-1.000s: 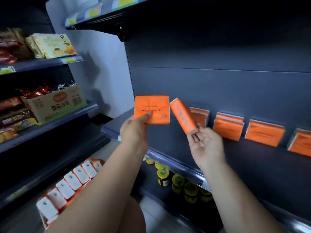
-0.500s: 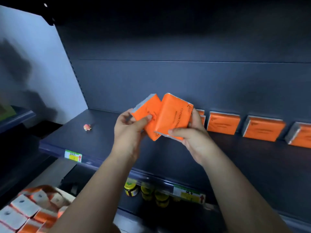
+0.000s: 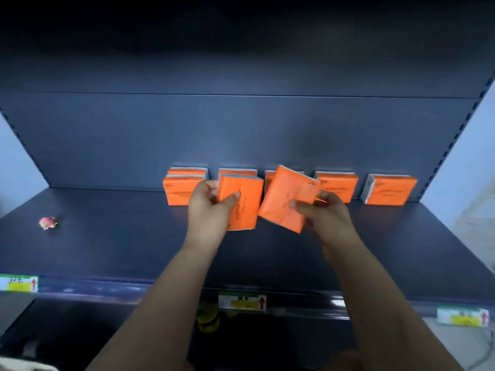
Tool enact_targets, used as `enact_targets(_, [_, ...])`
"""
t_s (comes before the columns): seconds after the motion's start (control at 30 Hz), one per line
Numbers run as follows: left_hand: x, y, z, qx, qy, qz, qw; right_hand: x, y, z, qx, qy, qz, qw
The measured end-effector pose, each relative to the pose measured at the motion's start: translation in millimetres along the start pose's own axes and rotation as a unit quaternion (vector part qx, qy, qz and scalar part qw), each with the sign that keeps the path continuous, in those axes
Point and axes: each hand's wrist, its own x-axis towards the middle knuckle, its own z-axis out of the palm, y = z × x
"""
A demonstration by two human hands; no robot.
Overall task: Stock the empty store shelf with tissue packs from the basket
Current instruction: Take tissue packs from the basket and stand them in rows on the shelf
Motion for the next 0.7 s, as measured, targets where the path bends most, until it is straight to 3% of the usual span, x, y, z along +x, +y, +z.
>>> enact_targets(0.07, [1,-7,10,0.059,-0.049,0.031,0.997,4,2,-16,0.018,0.072,-0.004,0.997])
enact_targets(0.2, [2,-20,29,0.182,-0.132,0.079,0.971,17,3,-43,-0.062,0.169,-0.044,0.983])
enact_targets(0.3, [3,-26,48,0.385,-0.122,0.199,0.893,28,-4,-54,-0.106,0.21,-0.059,0.97])
enact_targets(0.37, [9,-26,69,0.441,-0.128,0.261,0.849,36,-10,-61,-0.133,0.232,-0.066,0.961])
enact_targets(0.6, [34,-51,122,0.546,-0.154,0.391,0.725,57,-1,-91,-0.269,0.207,-0.138,0.931])
enact_targets(0.7, [45,-62,126,0.568,-0.145,0.393,0.708,69,1,-99,-0.381,0.199,-0.197,0.881])
